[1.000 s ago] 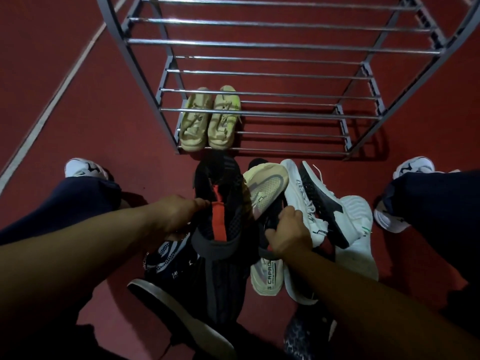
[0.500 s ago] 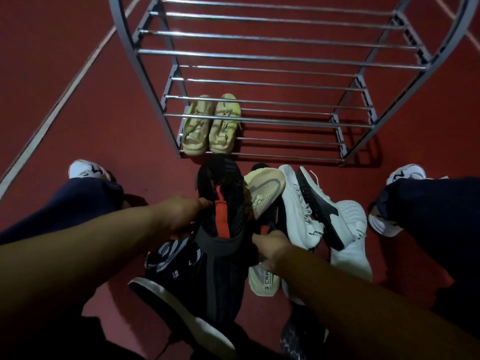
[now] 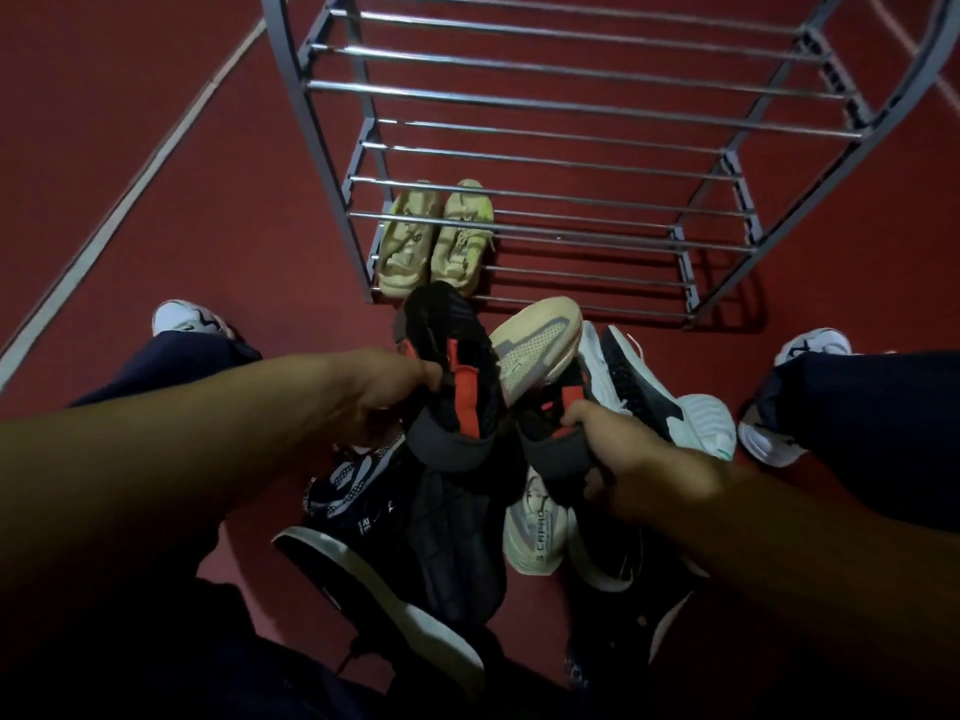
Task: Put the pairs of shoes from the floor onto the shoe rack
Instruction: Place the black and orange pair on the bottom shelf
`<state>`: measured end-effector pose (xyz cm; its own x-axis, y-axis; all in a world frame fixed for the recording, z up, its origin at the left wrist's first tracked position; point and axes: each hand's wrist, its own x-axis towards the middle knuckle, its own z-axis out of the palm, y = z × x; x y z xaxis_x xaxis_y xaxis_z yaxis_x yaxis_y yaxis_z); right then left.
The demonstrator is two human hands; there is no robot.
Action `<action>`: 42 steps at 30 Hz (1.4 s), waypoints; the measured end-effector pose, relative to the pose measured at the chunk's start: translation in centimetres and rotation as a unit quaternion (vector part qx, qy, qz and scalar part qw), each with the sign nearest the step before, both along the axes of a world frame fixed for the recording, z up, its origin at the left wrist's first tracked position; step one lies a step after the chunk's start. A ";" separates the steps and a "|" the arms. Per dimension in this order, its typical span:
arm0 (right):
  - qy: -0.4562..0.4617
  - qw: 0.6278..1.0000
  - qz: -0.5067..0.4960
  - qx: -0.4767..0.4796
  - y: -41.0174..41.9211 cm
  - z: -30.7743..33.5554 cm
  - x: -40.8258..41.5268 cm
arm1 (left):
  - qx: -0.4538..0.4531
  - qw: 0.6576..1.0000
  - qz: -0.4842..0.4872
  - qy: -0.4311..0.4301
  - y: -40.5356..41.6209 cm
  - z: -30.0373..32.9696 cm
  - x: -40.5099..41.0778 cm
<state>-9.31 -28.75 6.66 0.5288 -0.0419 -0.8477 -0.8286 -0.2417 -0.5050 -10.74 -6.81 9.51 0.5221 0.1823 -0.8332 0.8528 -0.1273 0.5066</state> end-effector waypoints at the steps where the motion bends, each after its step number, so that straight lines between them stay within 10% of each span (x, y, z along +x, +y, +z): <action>1: -0.009 1.000 -0.015 0.005 -0.5 1.4 -0.7 | -0.002 1.000 -0.002 -0.003 -0.1 0.3 0.2; 16: -0.112 0.965 -0.164 -0.169 -8.3 5.3 -5.0 | -0.009 0.997 -0.016 -0.075 -3.4 -0.4 1.1; 26: -0.094 0.973 -0.209 -0.012 -3.4 1.2 0.1 | -0.107 0.992 0.023 -0.064 -6.1 -0.8 0.6; 42: -0.111 0.969 -0.214 -0.048 -0.4 -3.2 16.8 | -0.039 0.980 0.072 -0.181 -5.0 -6.1 13.6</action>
<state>7.52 -29.18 3.42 0.6145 -0.3720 -0.6957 -0.7364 0.0456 -0.6750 2.85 -11.76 3.42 0.7600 0.2196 -0.6117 0.6211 0.0318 0.7831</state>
